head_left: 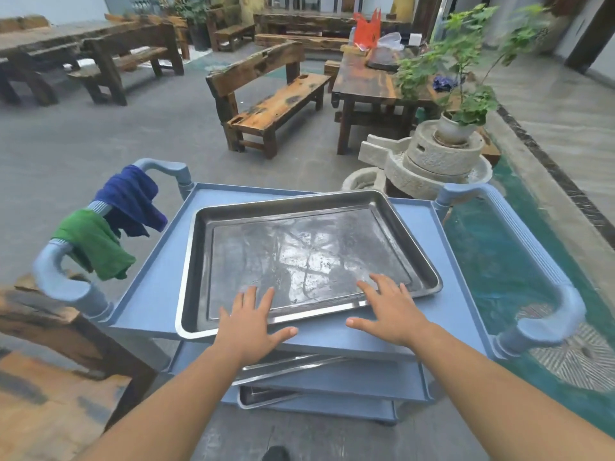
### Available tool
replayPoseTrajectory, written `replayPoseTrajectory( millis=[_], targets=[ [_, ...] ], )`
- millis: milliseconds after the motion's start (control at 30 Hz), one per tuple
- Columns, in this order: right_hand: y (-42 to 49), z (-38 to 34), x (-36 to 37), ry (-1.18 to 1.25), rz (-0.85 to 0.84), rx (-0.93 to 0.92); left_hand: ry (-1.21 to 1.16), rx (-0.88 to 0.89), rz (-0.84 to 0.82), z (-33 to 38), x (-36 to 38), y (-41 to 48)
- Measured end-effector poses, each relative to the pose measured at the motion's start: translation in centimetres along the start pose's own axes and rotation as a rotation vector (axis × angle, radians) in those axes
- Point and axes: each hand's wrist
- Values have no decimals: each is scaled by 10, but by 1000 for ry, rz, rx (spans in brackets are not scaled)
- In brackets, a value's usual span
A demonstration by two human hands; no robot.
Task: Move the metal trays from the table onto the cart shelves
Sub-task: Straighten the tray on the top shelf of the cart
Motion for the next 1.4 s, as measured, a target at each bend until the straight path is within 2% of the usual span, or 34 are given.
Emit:
replayPoseTrajectory(
  millis=[200,300,467,1000,1100,1267,1400],
  targets=[
    [45,19,16,-88,-79,-40,50,-20,-99,-9,25,44],
    [55,29,26,-122,-99,-8,60,-34,-80,-10,38,49],
    [65,34,33,-25,-194,59,81,-11,-41,-15,44,63],
    [61,10,45,39,-137,268,194,189,-61,-22,18,119],
    [65,10,45,55,-162,266,199,202,-65,-23,15,122],
    [65,24,29,19,-225,163,184,199,-178,-17,5,131],
    [62,29,32,75,-192,173,232,242,-69,-15,9,133]
  ],
)
Point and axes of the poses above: each hand's wrist, its own y-axis towards the middle knuckle, its own x-axis out of the palm, z = x × y, and after that the axes turned 15 degrees about -x, right-handed
